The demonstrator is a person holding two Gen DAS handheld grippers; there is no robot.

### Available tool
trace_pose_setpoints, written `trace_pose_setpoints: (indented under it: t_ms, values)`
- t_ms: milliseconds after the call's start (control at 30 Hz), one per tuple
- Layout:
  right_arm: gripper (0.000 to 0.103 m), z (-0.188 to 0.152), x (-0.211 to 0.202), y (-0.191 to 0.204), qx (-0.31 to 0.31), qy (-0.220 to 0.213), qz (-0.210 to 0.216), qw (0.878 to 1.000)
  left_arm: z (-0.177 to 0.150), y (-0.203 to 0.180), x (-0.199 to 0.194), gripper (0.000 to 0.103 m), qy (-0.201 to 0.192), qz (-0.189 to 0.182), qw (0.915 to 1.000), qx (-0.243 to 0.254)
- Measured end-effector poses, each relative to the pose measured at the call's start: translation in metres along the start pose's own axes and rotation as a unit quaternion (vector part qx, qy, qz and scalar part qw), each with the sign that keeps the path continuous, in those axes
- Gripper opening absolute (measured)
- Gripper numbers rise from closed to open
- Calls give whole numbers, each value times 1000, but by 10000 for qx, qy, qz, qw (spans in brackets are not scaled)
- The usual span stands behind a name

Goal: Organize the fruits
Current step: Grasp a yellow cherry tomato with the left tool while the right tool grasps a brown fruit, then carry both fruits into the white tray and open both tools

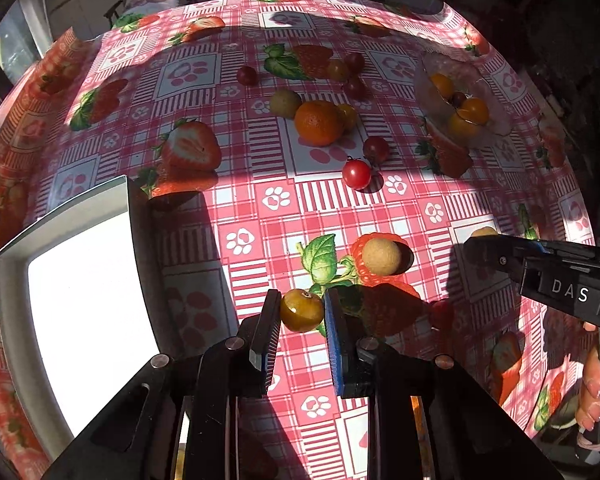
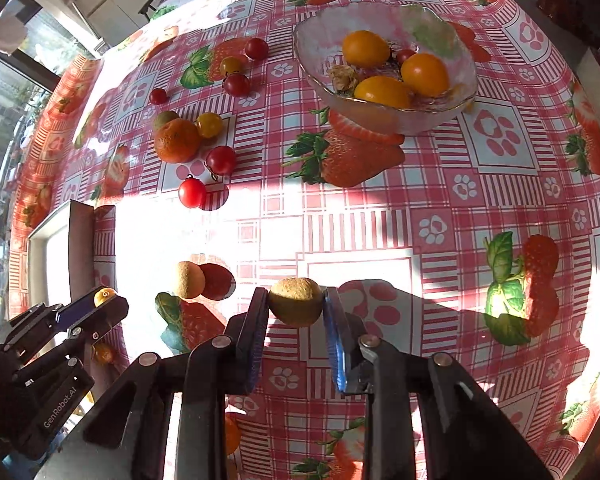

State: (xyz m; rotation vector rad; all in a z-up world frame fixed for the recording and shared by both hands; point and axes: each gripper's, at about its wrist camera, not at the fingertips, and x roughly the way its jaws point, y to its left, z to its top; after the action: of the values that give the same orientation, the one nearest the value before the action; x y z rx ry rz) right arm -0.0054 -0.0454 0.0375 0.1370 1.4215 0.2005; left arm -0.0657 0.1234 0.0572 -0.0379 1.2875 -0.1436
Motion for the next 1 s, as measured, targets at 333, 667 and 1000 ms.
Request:
trace_pose_setpoints:
  t_ms: [333,667,1000]
  values:
    - [30,-16,-21,42,-279,7,155,9995,-23,32,-34,23,-212,144,9995,-203]
    - [30,-31,-21,129,-986,115,399,9943,-59,99,-58,23,-281,466,9956,-766]
    - [30,-46,-3,222,-1701,328,662,9826,-93,163,-55,23,-129,851,9884,-1249]
